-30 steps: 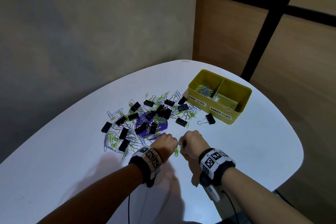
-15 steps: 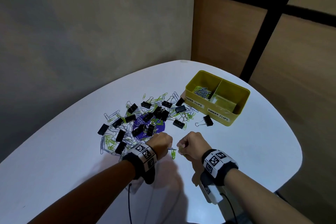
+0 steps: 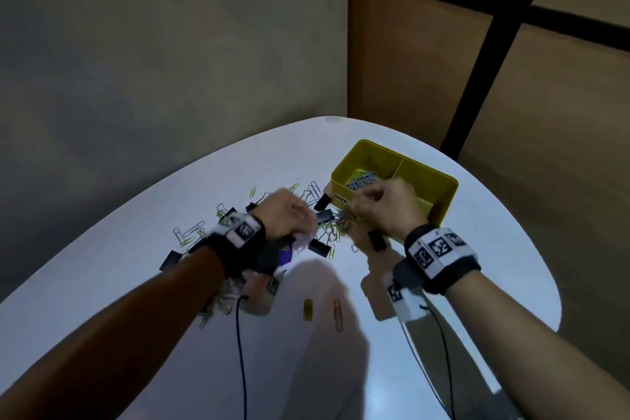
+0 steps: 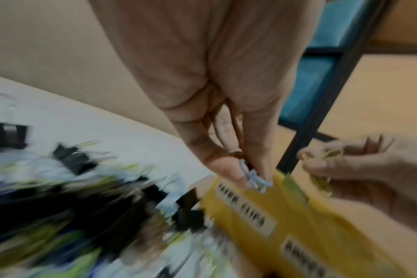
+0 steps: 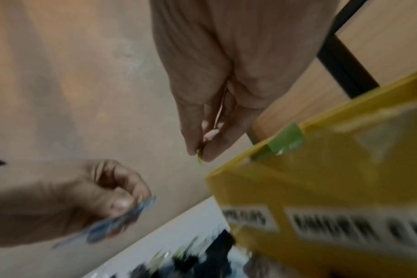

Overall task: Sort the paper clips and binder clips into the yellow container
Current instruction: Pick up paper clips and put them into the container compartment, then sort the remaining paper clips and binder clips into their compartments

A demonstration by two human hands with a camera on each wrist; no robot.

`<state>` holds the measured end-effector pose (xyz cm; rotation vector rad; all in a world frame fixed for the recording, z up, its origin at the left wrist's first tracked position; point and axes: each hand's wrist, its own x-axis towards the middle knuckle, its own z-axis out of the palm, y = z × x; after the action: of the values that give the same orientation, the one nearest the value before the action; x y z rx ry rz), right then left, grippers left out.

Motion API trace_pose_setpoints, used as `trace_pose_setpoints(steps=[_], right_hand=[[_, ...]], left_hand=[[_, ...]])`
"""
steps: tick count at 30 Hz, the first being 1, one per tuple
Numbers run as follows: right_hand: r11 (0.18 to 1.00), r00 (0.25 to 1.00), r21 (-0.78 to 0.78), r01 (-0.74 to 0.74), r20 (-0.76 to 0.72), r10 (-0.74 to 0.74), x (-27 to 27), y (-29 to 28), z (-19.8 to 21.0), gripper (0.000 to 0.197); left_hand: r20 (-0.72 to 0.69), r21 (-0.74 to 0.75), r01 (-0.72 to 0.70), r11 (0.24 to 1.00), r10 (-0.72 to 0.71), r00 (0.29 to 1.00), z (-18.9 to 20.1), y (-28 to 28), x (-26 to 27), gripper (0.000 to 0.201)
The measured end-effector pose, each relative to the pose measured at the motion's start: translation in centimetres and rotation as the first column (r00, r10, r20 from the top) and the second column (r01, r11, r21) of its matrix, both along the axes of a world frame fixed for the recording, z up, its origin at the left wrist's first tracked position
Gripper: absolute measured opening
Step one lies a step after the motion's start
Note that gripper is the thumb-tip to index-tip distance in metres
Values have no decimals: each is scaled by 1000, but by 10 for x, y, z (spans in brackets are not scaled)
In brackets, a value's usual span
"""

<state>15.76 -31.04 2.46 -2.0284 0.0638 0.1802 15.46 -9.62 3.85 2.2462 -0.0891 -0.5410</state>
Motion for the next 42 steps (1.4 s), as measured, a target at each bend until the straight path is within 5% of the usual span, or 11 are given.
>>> trace_pose_setpoints(steps=[4,8,12,18,21,24,26,36,42], right_hand=[[987,983,-87,133,139,-121,40,-13,22,21],[962,989,-249,112,123,-83,68,-15,18,27],[940,997,-341,35,74,-10,71,-14,10,29],[960,964,-280,5,258,70,40,-6,10,24],[946,924,-298,-126,313,221,22,9,0,16],[877,892,-386,-288,225,392,13,25,-20,19],[838,880,-406,-365,143,452,9,36,-36,19],[561,888,-755,-340,-62,455,21,72,-59,29],[526,895,-778,-343,-100,435,19,70,-45,46]], left_hand=[[143,-157,-136,978,159,977,30,-39,51,14],[287,12,-107,994,100,953,31,-77,84,14],[269,167,-29,985,-17,963,19,-92,95,18],[286,-184,-210,960,257,923,5,-55,78,14],[316,253,-51,966,-32,948,-19,-29,64,17],[108,560,231,796,-346,932,-40,-16,56,22],[98,664,281,694,-452,887,-47,-10,53,27],[263,848,159,506,-662,702,-70,31,18,34],[352,734,159,660,-570,742,-50,48,5,37]])
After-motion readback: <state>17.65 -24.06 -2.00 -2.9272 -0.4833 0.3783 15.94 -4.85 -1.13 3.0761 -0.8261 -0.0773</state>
